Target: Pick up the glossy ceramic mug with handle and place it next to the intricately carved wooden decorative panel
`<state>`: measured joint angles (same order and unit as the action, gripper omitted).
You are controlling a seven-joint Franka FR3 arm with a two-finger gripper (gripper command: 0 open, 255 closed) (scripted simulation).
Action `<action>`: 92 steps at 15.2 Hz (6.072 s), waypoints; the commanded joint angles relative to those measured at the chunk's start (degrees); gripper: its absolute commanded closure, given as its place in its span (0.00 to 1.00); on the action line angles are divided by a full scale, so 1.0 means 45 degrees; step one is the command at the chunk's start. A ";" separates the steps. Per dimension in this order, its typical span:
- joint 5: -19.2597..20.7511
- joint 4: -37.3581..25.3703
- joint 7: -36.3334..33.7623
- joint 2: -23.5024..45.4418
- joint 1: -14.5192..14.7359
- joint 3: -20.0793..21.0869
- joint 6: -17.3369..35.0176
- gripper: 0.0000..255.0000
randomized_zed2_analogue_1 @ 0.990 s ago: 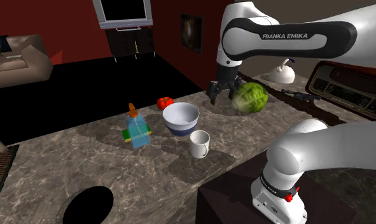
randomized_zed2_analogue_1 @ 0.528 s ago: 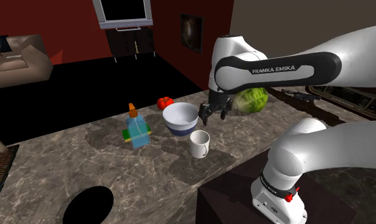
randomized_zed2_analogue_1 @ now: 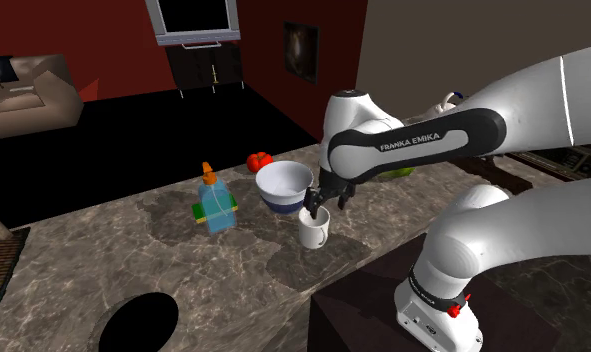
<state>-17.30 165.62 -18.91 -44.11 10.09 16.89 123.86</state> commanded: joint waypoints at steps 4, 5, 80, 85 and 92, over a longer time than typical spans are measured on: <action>-0.0258 0.0447 0.0009 0.0651 0.0105 0.0242 0.1109 0.00; -0.0258 0.0448 0.0009 0.0649 0.0105 0.0242 0.1108 0.00; 0.2924 -0.6441 0.1337 -0.2741 -0.0962 -0.3506 -0.9366 1.00; 0.4184 -0.6133 0.2662 -0.3779 -0.1330 -0.4968 -1.0139 1.00; 0.6200 -0.6310 0.4621 -0.4633 -0.1831 -0.7095 -1.1042 1.00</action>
<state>9.26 137.30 0.62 -64.30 2.18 -13.78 74.78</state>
